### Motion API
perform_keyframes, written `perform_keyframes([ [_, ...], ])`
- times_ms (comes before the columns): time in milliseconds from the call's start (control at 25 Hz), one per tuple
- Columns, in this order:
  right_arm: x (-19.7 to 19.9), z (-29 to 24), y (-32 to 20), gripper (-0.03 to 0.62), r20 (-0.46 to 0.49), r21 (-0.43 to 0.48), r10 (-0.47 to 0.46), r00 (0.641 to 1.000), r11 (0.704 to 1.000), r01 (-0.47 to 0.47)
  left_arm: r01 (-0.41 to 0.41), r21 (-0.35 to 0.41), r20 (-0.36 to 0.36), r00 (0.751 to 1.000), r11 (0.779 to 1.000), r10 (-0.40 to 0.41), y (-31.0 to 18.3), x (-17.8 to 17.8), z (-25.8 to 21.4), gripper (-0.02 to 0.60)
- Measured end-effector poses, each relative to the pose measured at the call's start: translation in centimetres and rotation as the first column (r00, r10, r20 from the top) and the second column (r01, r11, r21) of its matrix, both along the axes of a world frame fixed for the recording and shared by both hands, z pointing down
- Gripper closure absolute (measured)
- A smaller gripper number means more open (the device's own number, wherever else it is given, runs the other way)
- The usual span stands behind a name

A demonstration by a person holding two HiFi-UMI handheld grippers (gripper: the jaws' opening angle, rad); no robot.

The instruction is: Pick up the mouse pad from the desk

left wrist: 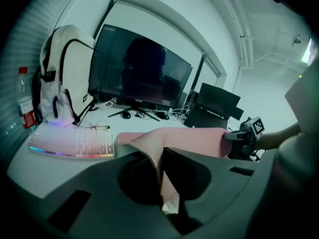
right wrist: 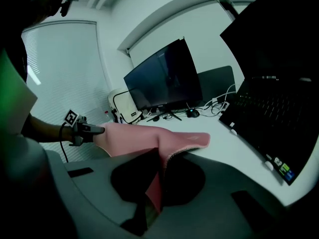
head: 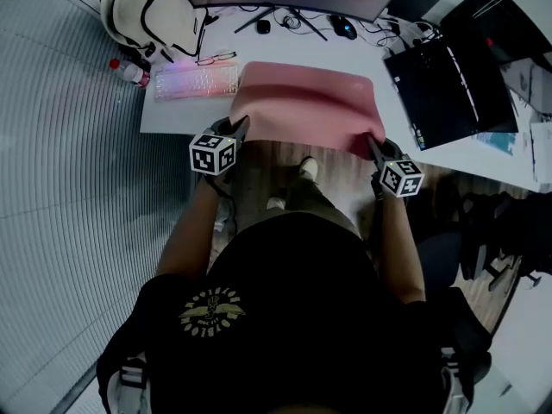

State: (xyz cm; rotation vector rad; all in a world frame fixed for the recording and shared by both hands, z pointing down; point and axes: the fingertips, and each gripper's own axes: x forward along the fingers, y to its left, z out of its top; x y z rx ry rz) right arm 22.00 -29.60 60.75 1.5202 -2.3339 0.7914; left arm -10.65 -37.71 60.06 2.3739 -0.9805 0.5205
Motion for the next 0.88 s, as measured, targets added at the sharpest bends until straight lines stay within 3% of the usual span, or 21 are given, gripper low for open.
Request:
perform_keyframes([
  [400,-0.3,-11.9,-0.7,0.577,0.010,0.200,-0.035,0.999,0.979,0.032,0.016,0.213,-0.063,0.998,0.977,-0.003,-2.2,0.0,-12.8,0.560],
  [640,-0.5,-17.8,-1.2,0.577,0.007,0.280,-0.055,0.998,0.959,0.051,0.038,0.309,-0.103,0.995,0.950,-0.006,-2.7,-0.2,-18.8,0.560],
  [880,-0.3,-23.8,-0.8,0.577,0.019,0.373,-0.064,0.998,0.926,0.052,0.057,0.414,-0.138,0.990,0.908,0.001,-1.4,-0.2,-25.5,0.560],
])
